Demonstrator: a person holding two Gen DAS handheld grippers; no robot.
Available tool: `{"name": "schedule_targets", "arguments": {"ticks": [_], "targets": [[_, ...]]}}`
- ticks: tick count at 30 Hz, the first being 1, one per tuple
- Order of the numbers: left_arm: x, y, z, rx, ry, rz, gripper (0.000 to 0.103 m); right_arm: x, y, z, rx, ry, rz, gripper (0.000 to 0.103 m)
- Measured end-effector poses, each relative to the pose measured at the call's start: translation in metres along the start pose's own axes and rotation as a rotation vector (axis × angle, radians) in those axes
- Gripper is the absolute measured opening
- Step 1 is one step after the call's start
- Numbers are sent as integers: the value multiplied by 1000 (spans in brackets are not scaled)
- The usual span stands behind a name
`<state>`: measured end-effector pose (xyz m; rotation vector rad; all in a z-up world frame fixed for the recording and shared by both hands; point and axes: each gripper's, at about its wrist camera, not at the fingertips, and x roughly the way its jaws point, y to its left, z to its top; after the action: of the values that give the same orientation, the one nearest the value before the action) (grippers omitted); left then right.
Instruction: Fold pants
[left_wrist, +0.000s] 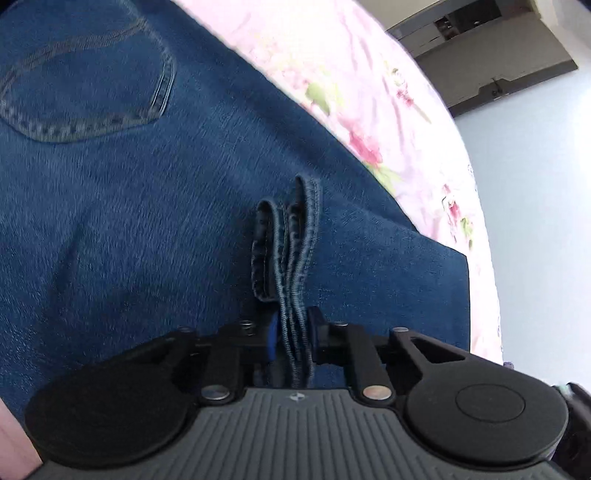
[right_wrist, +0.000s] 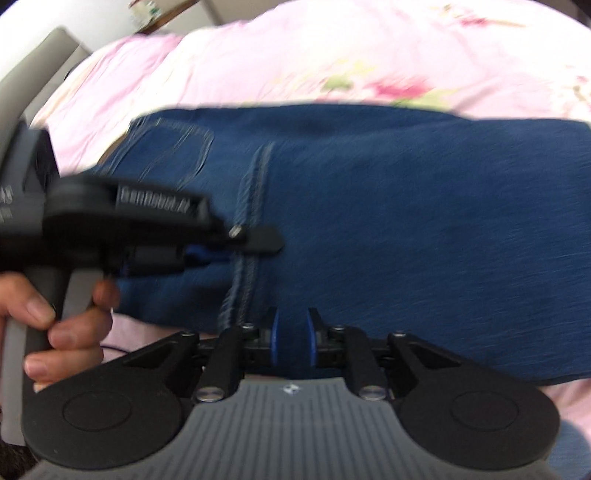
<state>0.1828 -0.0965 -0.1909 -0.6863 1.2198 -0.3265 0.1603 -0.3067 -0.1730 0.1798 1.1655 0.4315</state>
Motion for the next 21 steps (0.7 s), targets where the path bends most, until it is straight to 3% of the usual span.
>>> {"name": "schedule_targets", "arguments": {"ticks": [2, 3, 4, 6, 8, 10, 15, 21], "targets": [[11, 6, 0, -28, 52, -4, 44, 14, 9, -2, -41, 22, -33, 12], [19, 5, 6, -30, 42, -7, 43, 16, 10, -3, -50, 25, -41, 12], [27, 0, 10, -22, 35, -11, 41, 18, 10, -2, -48, 25, -38, 12], [26, -4, 9, 17, 19, -20, 19, 14, 4, -3, -17, 19, -17, 14], [17, -13, 6, 72, -24, -30, 8, 3, -3, -5, 15, -13, -3, 15], [2, -30, 1, 162, -85, -14, 7, -11, -11, -8, 44, -50, 2, 20], [-53, -71, -2, 359, -204, 31, 6, -60, -32, -13, 56, -154, -120, 28], [-122, -110, 25, 549, -273, 97, 6, -112, -70, -10, 105, -234, -217, 33]]}}
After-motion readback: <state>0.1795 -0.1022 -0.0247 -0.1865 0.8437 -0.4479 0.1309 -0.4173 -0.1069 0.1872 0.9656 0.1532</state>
